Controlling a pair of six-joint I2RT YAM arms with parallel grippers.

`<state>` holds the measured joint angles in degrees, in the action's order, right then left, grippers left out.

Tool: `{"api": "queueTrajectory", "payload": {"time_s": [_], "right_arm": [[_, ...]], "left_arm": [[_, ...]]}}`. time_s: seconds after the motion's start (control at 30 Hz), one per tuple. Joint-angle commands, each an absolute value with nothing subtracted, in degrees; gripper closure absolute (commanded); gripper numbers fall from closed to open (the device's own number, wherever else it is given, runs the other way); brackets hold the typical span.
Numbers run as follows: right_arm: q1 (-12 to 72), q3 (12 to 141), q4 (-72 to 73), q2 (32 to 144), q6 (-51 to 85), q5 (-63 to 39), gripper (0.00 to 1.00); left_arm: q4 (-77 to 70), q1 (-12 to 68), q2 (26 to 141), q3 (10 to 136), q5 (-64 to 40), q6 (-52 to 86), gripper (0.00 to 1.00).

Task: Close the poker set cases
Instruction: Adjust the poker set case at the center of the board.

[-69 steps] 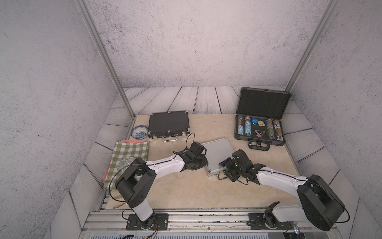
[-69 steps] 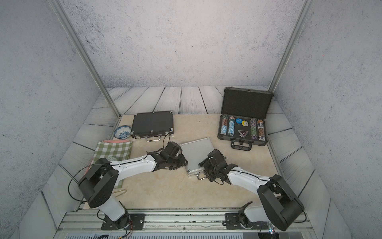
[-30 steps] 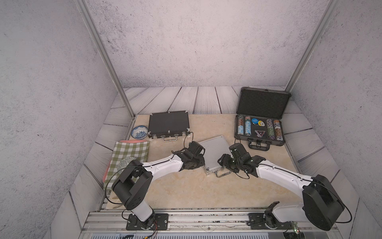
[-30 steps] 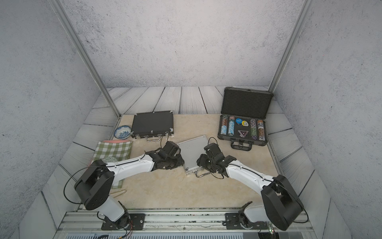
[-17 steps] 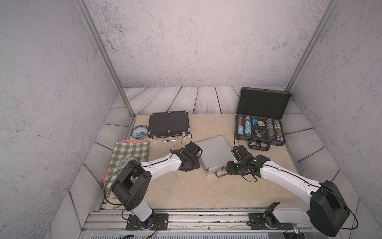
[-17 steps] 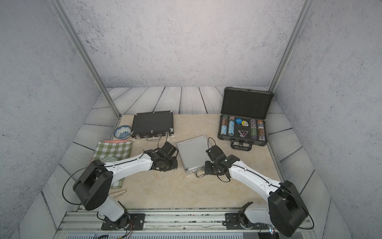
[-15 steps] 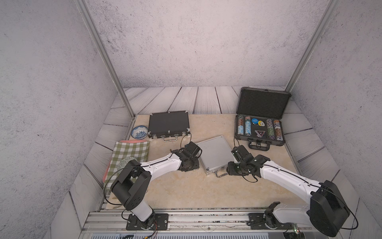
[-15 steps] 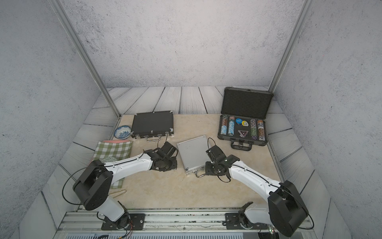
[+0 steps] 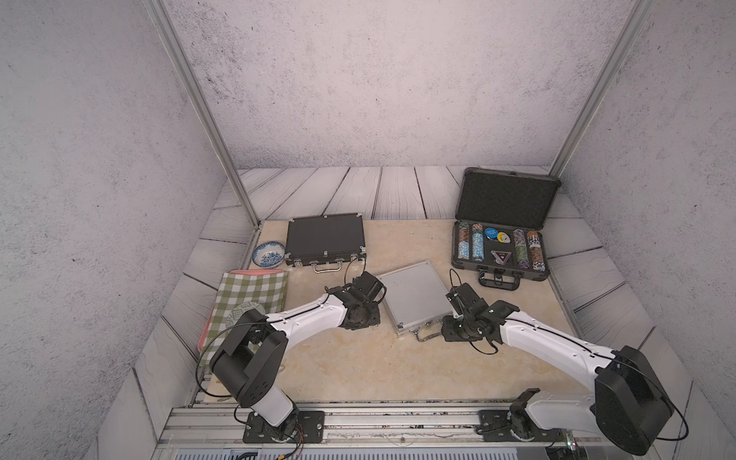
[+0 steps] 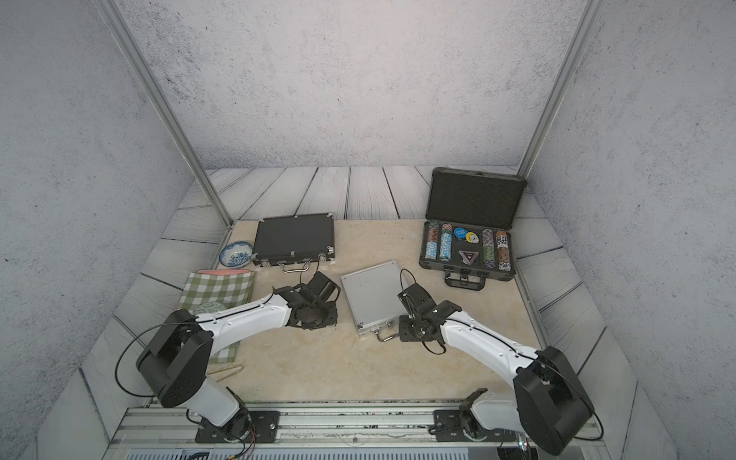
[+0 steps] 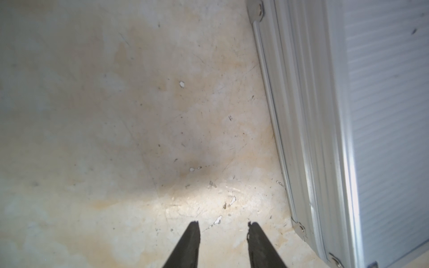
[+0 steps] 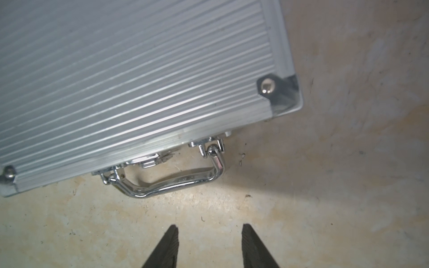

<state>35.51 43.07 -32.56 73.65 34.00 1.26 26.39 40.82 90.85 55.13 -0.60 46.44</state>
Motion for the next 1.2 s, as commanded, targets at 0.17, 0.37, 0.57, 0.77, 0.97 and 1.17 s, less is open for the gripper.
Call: {"api": "queueTrajectory", "payload": {"time_s": [0.17, 0.37, 0.57, 0.77, 0.97, 1.17], "right_arm": [[34.83, 40.75, -26.43, 76.23, 32.84, 1.82, 0.56], [33.67, 39.39, -20.49, 79.18, 33.90, 1.32, 0.59], [32.39, 38.94, -16.26, 82.70, 33.88, 1.57, 0.61], [31.59, 38.44, -12.74, 85.64, 33.18, 1.50, 0.63], [31.46, 36.68, -9.72, 86.27, 34.97, -0.03, 0.69], [31.49, 35.21, -8.20, 85.96, 41.16, -0.88, 0.78]], "left_arm": [[28.18, 40.25, 89.26, 56.34, 0.40, 45.35, 0.61], [28.76, 40.25, 88.18, 56.38, 0.96, 45.03, 0.61], [28.96, 40.25, 86.97, 55.68, 1.45, 44.97, 0.61], [29.04, 40.25, 86.42, 55.12, 1.67, 45.04, 0.61], [29.27, 40.17, 85.88, 55.13, 2.20, 44.91, 0.61], [29.62, 40.08, 85.94, 55.44, 2.46, 44.82, 0.61]]}}
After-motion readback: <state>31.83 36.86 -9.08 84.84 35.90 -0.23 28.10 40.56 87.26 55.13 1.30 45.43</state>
